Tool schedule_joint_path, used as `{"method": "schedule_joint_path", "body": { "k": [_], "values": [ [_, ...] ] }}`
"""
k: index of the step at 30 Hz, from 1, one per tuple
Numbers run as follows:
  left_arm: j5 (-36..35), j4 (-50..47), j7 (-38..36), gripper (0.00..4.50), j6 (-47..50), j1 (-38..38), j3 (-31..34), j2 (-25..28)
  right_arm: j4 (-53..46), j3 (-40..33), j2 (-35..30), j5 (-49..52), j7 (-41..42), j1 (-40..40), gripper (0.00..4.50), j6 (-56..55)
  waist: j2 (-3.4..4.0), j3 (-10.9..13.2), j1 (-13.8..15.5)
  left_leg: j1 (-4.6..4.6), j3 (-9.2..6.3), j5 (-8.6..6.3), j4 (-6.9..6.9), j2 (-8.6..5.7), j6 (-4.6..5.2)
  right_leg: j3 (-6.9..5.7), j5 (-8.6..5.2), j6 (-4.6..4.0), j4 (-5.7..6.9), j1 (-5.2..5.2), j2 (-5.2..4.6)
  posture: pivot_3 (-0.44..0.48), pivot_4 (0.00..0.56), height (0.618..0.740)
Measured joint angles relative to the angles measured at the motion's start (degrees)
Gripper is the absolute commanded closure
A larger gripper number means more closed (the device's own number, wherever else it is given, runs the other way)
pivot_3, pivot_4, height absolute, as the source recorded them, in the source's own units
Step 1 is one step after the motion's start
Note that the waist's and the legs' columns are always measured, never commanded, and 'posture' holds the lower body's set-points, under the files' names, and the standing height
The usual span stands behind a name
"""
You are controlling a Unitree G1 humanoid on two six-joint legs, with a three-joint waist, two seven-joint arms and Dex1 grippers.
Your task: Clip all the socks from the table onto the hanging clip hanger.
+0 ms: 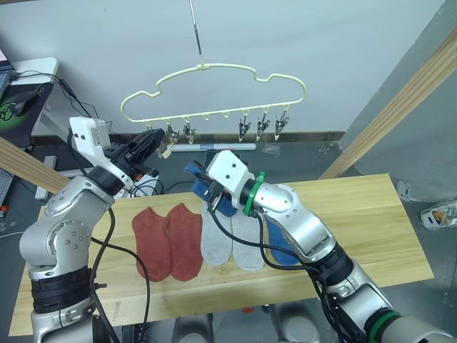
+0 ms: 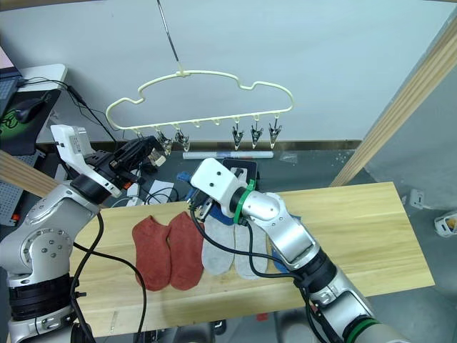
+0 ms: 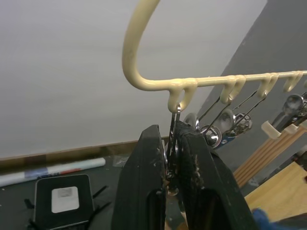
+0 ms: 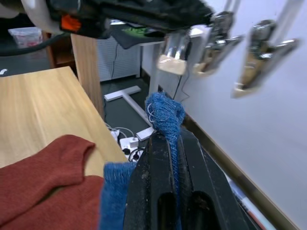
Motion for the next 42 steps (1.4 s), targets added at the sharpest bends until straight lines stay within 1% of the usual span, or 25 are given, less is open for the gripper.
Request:
{"method": "schedule_joint_path", "body": {
  "k": [9,14,19,28,34,42],
  "values": [
    [-4.0,-0.2,2.9,4.38,2.5,-0.6,1.3,-0.3,9.5,0.0,6.6,-2.8,-2.1,-4.0,4.50,-3.6,-0.11,-0.1,0.0,-0.06,-0.07,0.00,0.03,0.03,0.00,-0.07,0.01,-0.02,0.04,-0.03,-0.06,-0.072,0.286,0.740],
    [-5.1,-1.1,4.1,4.38,2.6,0.0,1.3,-0.6,13.6,-1.6,8.7,-3.7,-3.9,-5.0,4.50,-7.0,-0.36,-0.2,0.1,-0.14,-0.12,0.00,0.03,0.05,-0.01,-0.13,0.01,-0.03,0.04,-0.06,-0.16,-0.061,0.280,0.740],
    [-5.4,-2.4,5.0,4.38,2.4,0.8,1.3,-1.5,16.6,-3.0,10.4,-4.4,-4.3,-5.0,4.50,-9.5,-0.41,-0.2,0.1,-0.20,-0.14,0.01,0.05,0.05,-0.01,-0.20,0.02,-0.03,0.07,-0.10,-0.23,-0.053,0.280,0.740],
    [-6.9,-3.2,6.0,4.38,2.5,1.3,1.3,-1.6,20.2,-3.6,10.7,-4.4,-5.4,-5.1,4.50,-13.0,-0.51,-0.3,0.8,-0.21,-0.18,0.01,0.07,0.04,0.00,-0.28,0.03,-0.04,0.10,-0.10,-0.27,-0.044,0.280,0.740],
    [-7.4,-3.7,6.1,4.38,2.3,2.1,1.3,-1.6,20.6,-4.9,10.7,-4.1,-7.1,-5.3,4.50,-16.7,-0.54,-0.3,1.0,-0.21,-0.18,0.01,0.08,0.04,0.00,-0.32,0.03,-0.04,0.11,-0.10,-0.29,-0.043,0.280,0.740],
    [-7.4,-3.7,6.4,4.38,2.0,2.2,1.3,-1.6,20.7,-4.9,10.8,-2.2,-5.8,-5.3,4.50,-17.0,-0.55,-0.3,1.0,-0.21,-0.20,0.01,0.10,0.04,0.01,-0.35,0.04,-0.06,0.14,-0.10,-0.29,-0.042,0.282,0.740]
  ]
}}
